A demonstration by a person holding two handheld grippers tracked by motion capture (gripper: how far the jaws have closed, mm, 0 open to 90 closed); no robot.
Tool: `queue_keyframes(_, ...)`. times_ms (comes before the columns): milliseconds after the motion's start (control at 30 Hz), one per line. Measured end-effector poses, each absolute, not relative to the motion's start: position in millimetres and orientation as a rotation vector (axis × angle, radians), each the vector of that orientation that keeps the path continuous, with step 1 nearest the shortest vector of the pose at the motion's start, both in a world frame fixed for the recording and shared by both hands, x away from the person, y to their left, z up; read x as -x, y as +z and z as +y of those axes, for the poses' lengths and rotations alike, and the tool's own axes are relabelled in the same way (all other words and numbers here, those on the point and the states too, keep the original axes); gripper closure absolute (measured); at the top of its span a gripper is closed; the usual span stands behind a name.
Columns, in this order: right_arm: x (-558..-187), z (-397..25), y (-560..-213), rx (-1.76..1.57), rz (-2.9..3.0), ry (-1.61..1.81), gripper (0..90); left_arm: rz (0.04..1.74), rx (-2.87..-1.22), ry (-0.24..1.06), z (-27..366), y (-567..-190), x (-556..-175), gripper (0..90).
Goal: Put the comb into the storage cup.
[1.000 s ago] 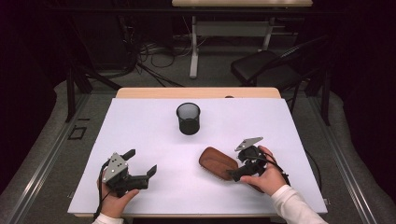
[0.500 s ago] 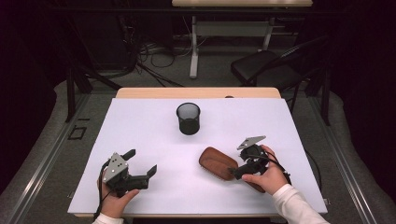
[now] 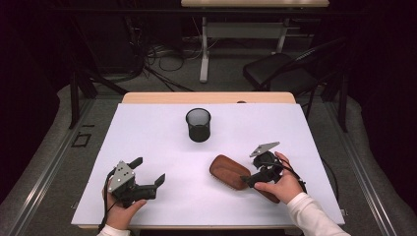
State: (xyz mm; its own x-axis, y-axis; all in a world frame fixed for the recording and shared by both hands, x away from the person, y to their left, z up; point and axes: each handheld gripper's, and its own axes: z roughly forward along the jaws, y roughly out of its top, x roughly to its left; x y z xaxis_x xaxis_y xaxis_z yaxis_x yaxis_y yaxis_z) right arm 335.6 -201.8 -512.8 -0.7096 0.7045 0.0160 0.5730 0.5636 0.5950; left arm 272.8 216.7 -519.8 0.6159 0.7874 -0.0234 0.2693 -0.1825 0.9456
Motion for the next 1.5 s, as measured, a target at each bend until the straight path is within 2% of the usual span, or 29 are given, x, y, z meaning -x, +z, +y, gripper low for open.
queue_keyframes(367, -335, -198, -509, -1.017, 2.618, 0.860, 26.7, 0.867, -1.740, 0.588, 217, -520, -273, 2.9)
queue_keyframes(1000, -325, -196, -511, -1.018, 2.687, 0.749, 28.9, 0.866, -1.745, 0.589, 216, -520, -272, 2.9)
queue_keyframes(1067, -325, -196, -512, -1.014, 2.693, 0.748, 34.1, 0.866, -1.745, 0.588, 216, -520, -272, 2.9)
queue_keyframes(1167, -324, -197, -512, -1.018, 2.709, 0.746, 36.2, 0.862, -1.745, 0.586, 216, -520, -272, 2.9)
queue_keyframes(1500, -324, -201, -515, -1.101, 2.727, 0.673, 35.1, 0.864, -1.745, 0.587, 216, -520, -273, 2.9)
